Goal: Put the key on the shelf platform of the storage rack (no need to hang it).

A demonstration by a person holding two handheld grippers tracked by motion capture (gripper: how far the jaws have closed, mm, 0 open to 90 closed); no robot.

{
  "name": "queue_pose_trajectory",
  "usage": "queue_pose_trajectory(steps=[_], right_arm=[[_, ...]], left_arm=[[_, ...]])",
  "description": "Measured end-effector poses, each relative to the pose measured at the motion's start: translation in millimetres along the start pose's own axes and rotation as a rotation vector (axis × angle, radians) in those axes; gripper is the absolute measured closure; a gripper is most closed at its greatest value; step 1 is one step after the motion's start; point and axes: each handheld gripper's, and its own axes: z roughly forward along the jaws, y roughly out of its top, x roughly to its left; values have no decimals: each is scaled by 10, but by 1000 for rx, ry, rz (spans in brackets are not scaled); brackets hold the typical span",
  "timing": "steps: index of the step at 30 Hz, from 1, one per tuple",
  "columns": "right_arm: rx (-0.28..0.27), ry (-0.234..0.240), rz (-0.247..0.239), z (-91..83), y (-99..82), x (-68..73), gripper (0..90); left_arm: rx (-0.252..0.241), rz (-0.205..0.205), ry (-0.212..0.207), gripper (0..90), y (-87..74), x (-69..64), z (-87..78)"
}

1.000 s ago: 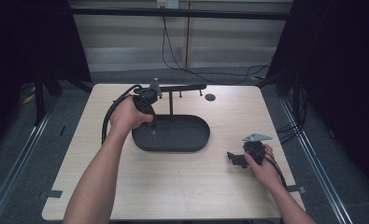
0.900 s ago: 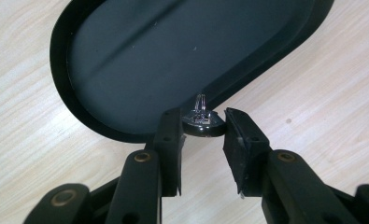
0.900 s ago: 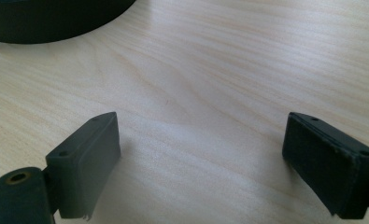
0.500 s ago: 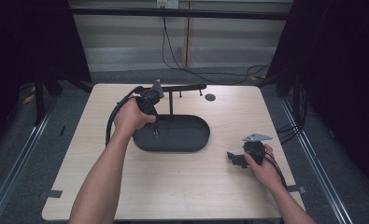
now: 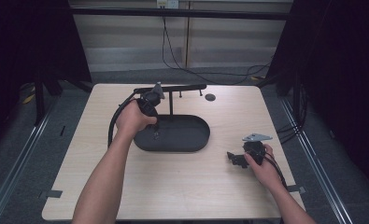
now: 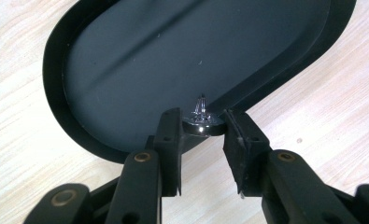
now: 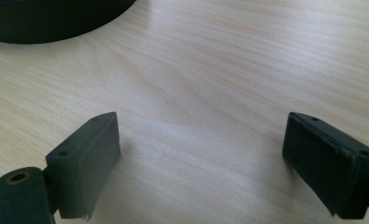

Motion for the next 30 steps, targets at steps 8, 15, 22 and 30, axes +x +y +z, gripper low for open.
queue_pose_trajectory(steps=[8, 15, 22, 30], right_arm=[[1, 0, 1, -1, 0, 0, 109], [0, 0, 0, 0, 0, 0, 109], [0, 0, -1, 0, 0, 0, 109], [0, 0, 0, 0, 0, 0, 109]], left_arm=[[-5, -14, 2, 676, -6, 12, 70], [-3, -25, -1, 675, -19, 38, 111], [-10, -36, 3, 676, -39, 66, 145], [-17, -51, 5, 676, -49, 76, 175]])
